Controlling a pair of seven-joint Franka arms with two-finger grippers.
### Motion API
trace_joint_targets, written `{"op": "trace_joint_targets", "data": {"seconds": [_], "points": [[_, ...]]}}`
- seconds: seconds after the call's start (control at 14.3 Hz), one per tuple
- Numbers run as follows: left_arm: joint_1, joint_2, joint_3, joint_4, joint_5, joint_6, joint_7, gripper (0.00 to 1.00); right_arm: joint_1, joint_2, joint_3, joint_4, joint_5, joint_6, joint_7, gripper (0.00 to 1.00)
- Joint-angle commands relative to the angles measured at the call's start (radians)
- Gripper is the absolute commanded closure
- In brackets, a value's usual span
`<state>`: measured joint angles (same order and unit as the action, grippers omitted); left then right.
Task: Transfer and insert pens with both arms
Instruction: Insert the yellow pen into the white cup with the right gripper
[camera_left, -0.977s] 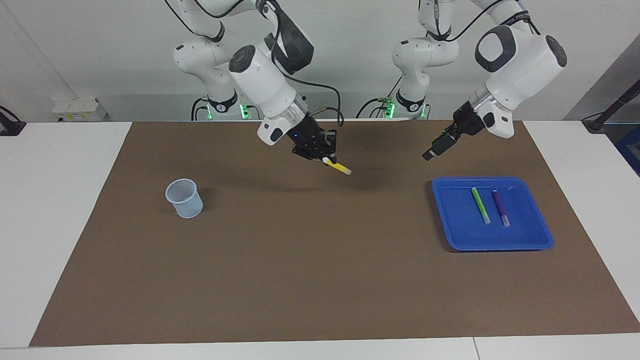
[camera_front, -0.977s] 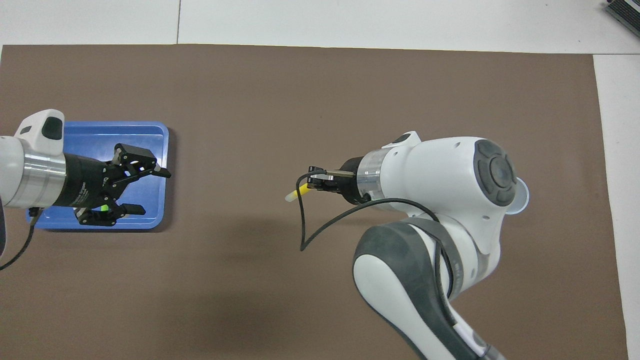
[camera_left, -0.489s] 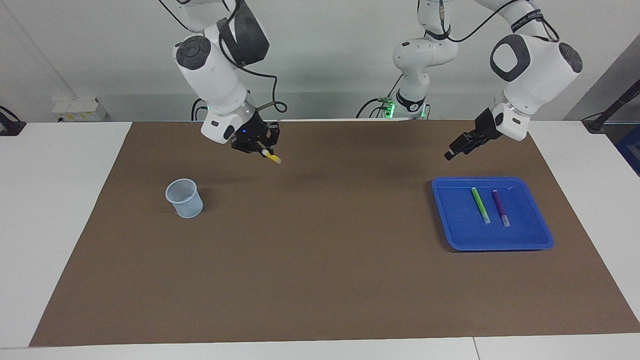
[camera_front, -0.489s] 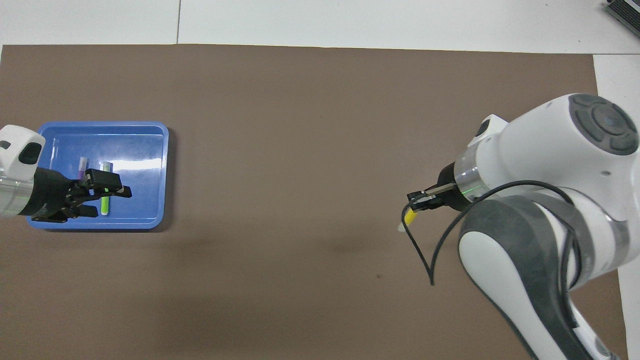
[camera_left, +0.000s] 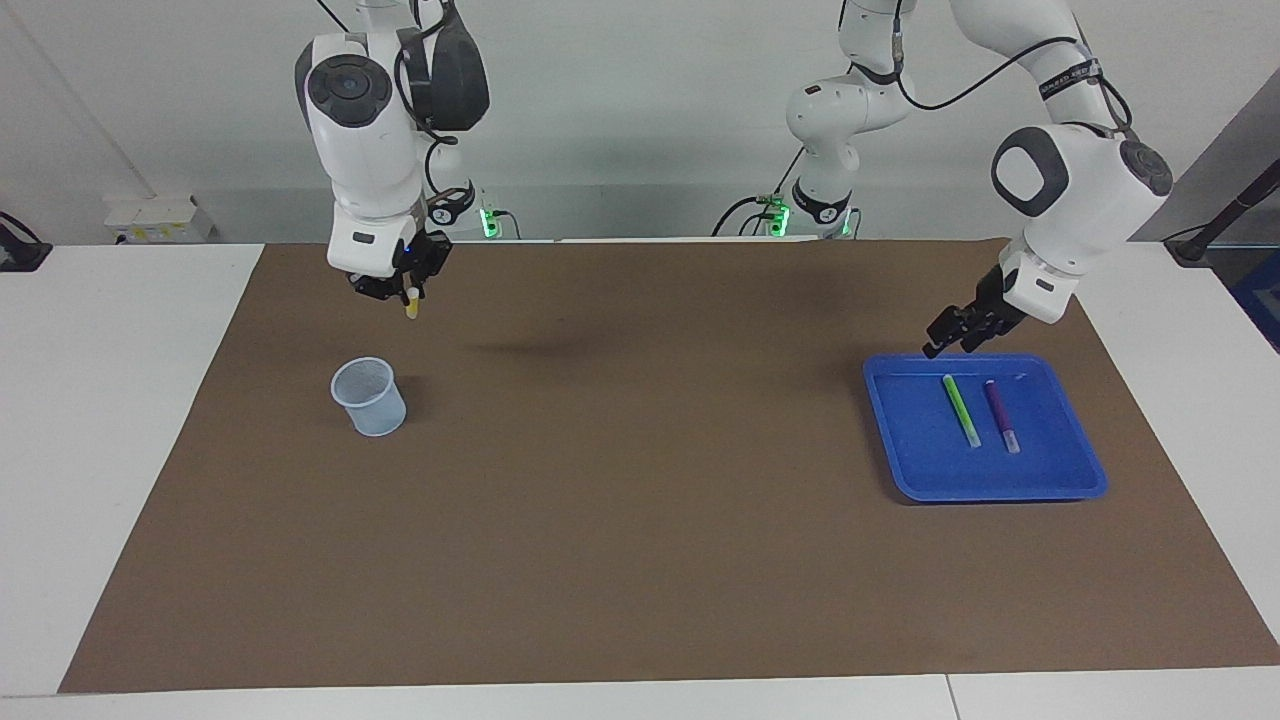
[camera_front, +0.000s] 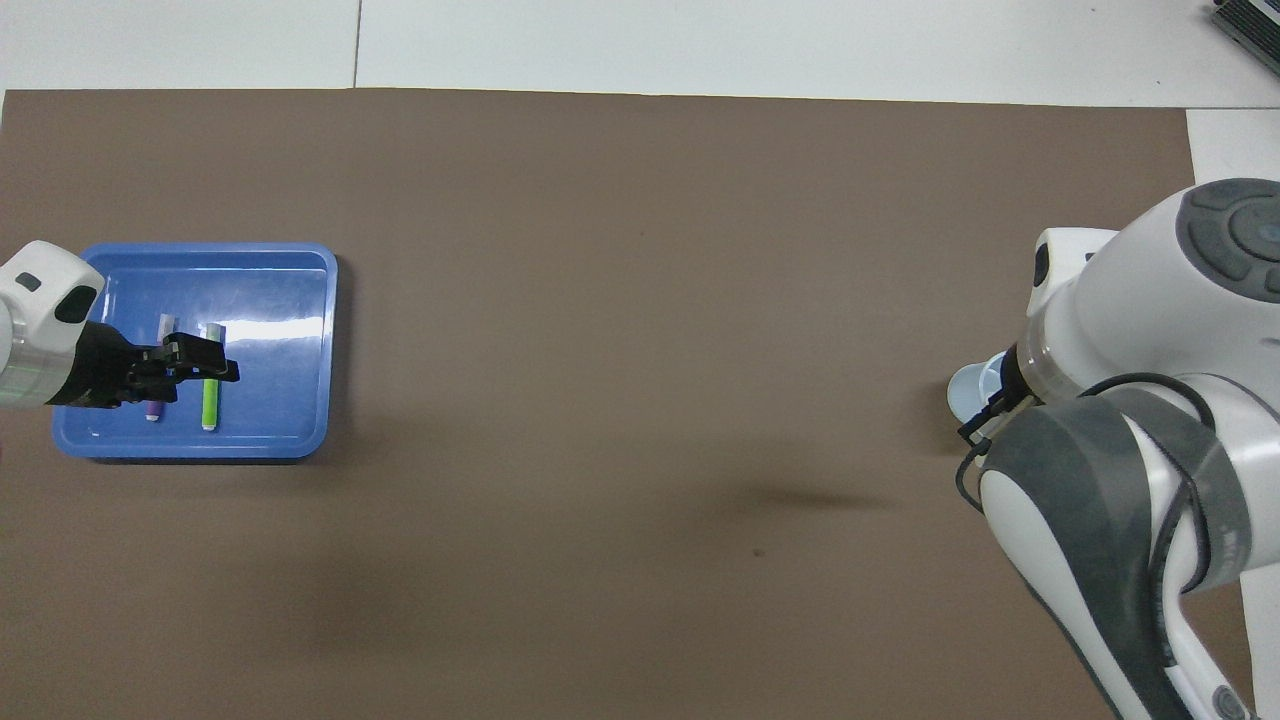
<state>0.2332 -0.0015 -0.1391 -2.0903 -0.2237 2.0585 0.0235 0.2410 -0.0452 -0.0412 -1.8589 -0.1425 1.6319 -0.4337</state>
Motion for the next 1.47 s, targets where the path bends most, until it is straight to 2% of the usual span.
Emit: {"op": "trace_joint_targets", "data": {"seconds": [0.0,0.14,0.28,0.35,0.56,0.91,1.12,1.19,1.26,1.4], "points": [[0.026,0.032,-0.008,-0.01,0.049,0.058,0.068,0.34,-0.071,-0.021,0.011,-0.06,-0.023,0.118,-0.124,1.0],[0.041,0.055,-0.008,-0.008,0.049,0.095,0.102,0.33,-0.1,-0.022,0.01,-0.077,-0.032,0.17,-0.204,1.0],[0.057,0.083,-0.008,-0.001,0.05,0.118,0.127,0.26,-0.132,-0.024,0.01,-0.108,-0.034,0.247,-0.276,1.0],[0.063,0.096,-0.008,0.001,0.058,0.141,0.13,0.26,-0.146,-0.024,0.012,-0.114,-0.034,0.276,-0.308,1.0],[0.066,0.162,-0.008,0.001,0.107,0.233,0.135,0.25,-0.157,-0.024,0.012,-0.129,-0.025,0.316,-0.315,1.0],[0.063,0.235,-0.008,0.007,0.109,0.314,0.135,0.25,-0.19,-0.047,0.012,-0.232,0.039,0.397,-0.298,1.0],[0.063,0.244,-0.008,0.012,0.11,0.318,0.138,0.25,-0.186,-0.047,0.012,-0.281,0.055,0.488,-0.299,1.0],[0.064,0.247,-0.008,0.013,0.11,0.318,0.141,0.25,-0.187,-0.047,0.012,-0.281,0.055,0.48,-0.306,1.0],[0.063,0.25,-0.008,0.013,0.112,0.318,0.141,0.25,-0.19,-0.048,0.012,-0.281,0.055,0.473,-0.312,0.89],[0.055,0.258,-0.008,0.013,0.162,0.316,0.145,0.25,-0.193,-0.047,0.012,-0.278,0.055,0.457,-0.312,0.32]]}}
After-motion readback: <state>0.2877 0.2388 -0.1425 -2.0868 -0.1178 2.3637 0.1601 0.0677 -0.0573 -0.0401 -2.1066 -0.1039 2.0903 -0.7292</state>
